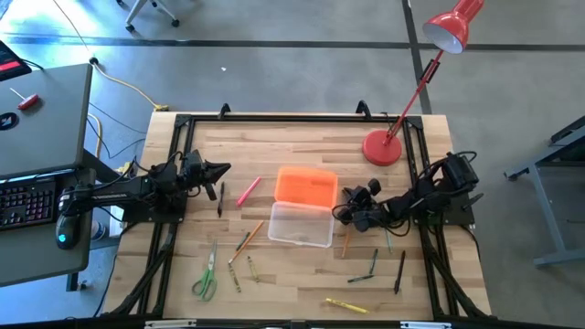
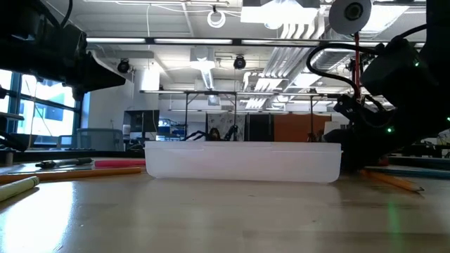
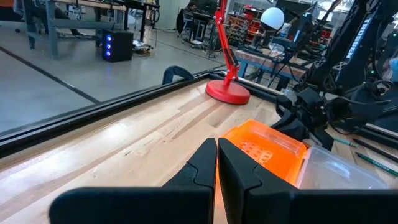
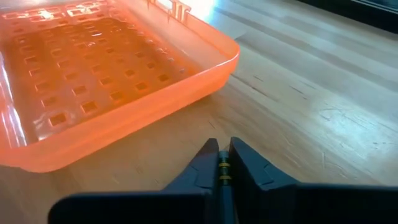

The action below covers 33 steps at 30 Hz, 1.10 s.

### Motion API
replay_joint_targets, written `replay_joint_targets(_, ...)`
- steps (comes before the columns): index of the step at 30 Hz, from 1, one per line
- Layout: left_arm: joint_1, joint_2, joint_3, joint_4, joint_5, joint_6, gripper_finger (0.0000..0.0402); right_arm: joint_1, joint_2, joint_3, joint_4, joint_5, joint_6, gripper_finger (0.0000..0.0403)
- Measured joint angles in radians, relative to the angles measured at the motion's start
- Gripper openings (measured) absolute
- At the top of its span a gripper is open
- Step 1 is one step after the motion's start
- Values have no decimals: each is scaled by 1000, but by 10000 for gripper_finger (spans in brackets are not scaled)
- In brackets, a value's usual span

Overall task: Pick & place school supplies into a supply box
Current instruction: Put the blue pencil into the supply box

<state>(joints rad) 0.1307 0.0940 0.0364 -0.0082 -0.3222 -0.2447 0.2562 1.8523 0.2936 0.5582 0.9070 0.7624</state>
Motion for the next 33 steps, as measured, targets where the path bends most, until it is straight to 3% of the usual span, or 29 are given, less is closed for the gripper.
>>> replay_joint_targets(5, 0, 0, 0, 0, 0, 0, 44, 3, -93, -6, -22, -39, -81, 5)
replay_joint_targets(14, 0, 0, 0, 1, 0, 0, 44, 4, -393, -6, -99, -101, -249, 4)
replay_joint_targets(19, 0, 0, 0, 3, -1, 0, 44, 4, -492, 62, -80, -154, -369, 3)
replay_joint_targets(24, 0, 0, 0, 4, -2, 0, 44, 5, -422, 237, -52, -316, -516, 2)
replay_joint_targets(33, 0, 0, 0, 5, -2, 0, 44, 5, -20, 652, -52, -435, -740, 3)
